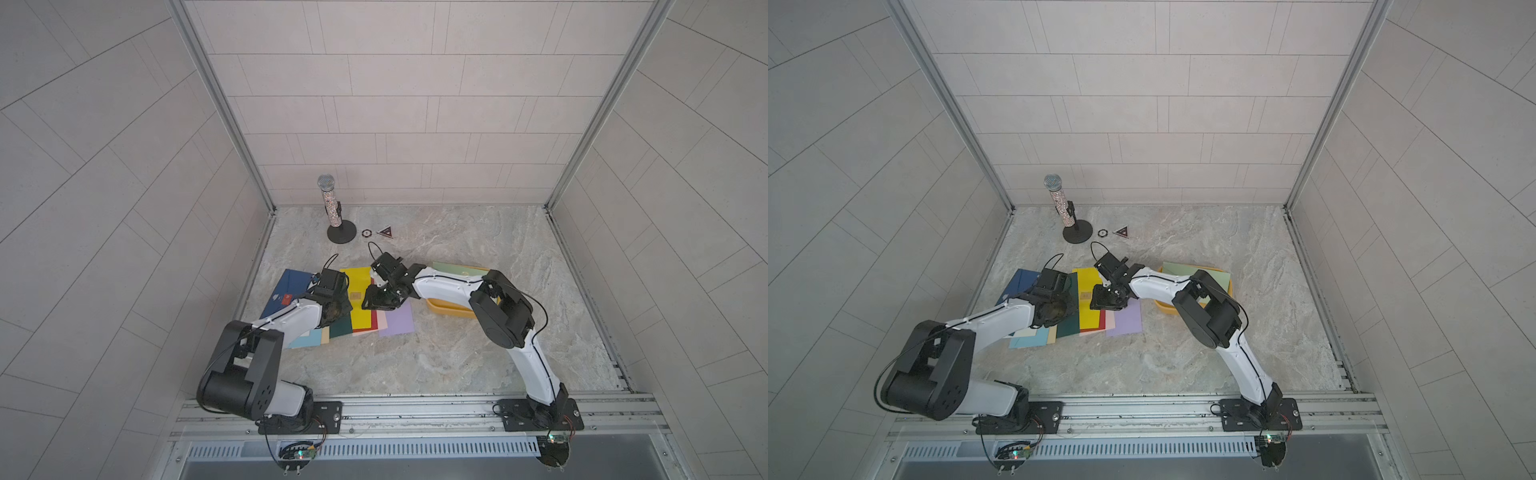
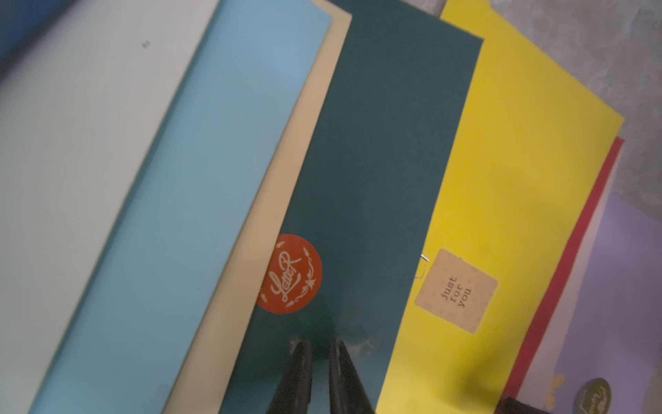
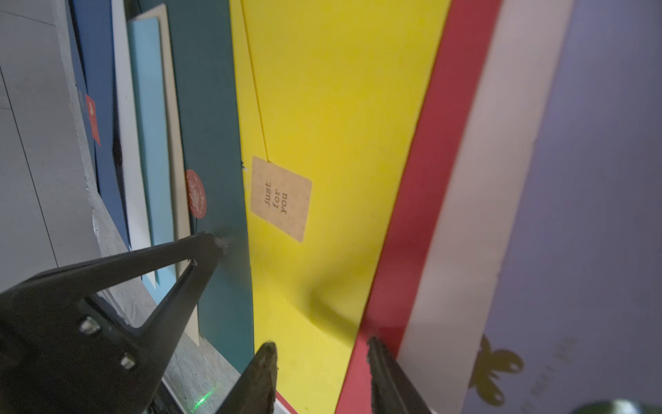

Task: Put the sealed envelopes into the storage box
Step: Pick up the envelope from the center of the board.

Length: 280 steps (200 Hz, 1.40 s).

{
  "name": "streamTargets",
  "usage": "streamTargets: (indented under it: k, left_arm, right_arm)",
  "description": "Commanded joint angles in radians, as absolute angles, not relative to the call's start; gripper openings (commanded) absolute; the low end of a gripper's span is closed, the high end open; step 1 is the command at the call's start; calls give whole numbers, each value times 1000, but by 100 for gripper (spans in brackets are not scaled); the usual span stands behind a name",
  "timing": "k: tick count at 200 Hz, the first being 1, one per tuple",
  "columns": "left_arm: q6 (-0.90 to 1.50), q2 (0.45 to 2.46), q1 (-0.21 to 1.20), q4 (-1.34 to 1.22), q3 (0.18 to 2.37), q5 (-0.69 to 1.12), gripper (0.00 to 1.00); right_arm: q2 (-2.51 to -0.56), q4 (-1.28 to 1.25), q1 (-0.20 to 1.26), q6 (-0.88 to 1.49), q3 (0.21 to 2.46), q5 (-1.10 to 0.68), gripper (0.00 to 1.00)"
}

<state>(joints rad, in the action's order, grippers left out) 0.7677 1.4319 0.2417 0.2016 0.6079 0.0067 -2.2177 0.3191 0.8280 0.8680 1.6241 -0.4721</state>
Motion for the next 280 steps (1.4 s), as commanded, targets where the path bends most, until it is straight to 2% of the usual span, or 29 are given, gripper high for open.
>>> streamTargets:
  k: [1,54,90,138,189,212,243,261,280]
  left_arm:
    - [772,1484,233,216,556,36,19]
    - [776,1510,233,177,537,73,18]
    - [778,1515,233,160,528,90,19]
    - [778,1512,233,152,513,98,19]
    - [776,1513,234,141,506,110,19]
    - [776,1508,234,141,505,115,19]
    - [775,1482,232,151,508,128,20]
    - [772,1434,233,168,512,138,22]
    - [772,1352,233,211,529,138,30]
  right_arm:
    - [-2246,308,822,932,1576,-454,46]
    - [-2233,121,818,1031,1552,-594,44]
    - [-2203,47,814,1042,1547,-611,40]
    - [-2197,-178,804,1154,1485,-662,35]
    - [-2192,-220,804,1170,1489,-671,32]
    - [-2202,-196,804,1160,1486,-663,25]
    - [-2214,-102,804,1100,1500,-630,0]
    - [-2188,-30,805,1024,1515,-597,0]
    - [-2130,26,796,930,1524,-562,0]
